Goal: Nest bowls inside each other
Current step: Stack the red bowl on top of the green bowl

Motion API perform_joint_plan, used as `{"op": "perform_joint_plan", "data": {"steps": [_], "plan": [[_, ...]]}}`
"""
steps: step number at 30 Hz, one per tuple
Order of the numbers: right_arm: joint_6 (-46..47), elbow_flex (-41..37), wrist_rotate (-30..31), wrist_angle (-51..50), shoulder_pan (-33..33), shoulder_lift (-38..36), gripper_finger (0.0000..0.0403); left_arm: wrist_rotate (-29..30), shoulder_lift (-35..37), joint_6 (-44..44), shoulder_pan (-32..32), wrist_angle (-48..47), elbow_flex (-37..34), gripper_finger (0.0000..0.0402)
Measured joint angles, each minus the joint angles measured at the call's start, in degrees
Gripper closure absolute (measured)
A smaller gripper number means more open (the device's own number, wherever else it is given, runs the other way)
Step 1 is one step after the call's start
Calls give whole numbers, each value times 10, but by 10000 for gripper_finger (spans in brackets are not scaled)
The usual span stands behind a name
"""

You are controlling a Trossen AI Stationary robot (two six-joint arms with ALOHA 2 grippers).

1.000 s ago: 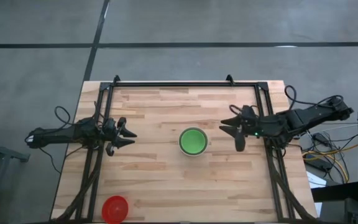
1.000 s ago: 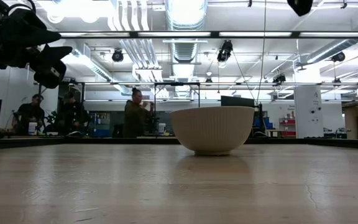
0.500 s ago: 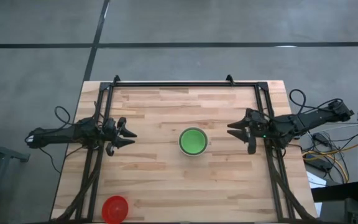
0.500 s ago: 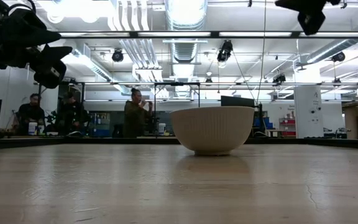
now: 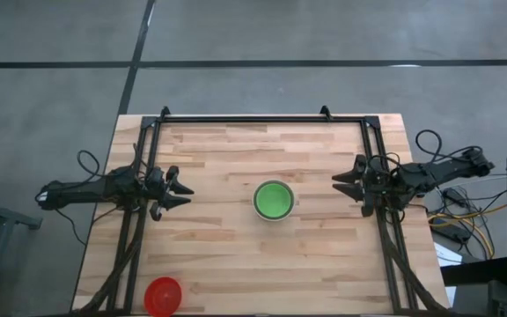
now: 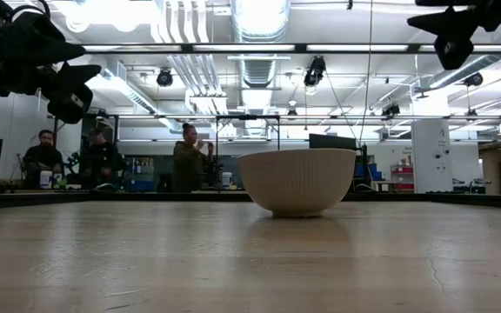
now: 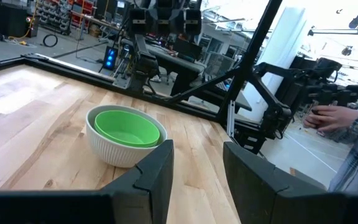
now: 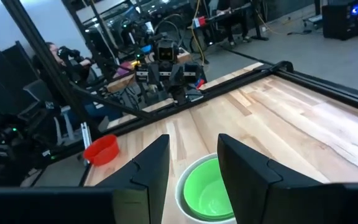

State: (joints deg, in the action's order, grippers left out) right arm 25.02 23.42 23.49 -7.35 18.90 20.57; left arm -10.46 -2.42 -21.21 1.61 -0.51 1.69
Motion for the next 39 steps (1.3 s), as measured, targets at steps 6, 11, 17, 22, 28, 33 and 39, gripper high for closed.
{"op": "perform_joint_plan", "data": {"steps": [6,11,17,22,28,33,39], "plan": [[-28,-27,0,1,0,-40,271,0,0,0,0,0,0,257],[-28,-58,0,8,0,-76,271,0,0,0,0,0,0,257],[-34,-102,0,33,0,-128,271,0,0,0,0,0,0,257],[-36,-152,1,87,0,-169,271,0,0,0,0,0,0,257],[-36,-194,2,130,0,-204,271,0,0,0,0,0,0,257],[-43,-221,0,166,0,-205,271,0,0,0,0,0,0,257],[-50,-229,-13,163,0,-203,271,0,0,0,0,0,0,257]]}}
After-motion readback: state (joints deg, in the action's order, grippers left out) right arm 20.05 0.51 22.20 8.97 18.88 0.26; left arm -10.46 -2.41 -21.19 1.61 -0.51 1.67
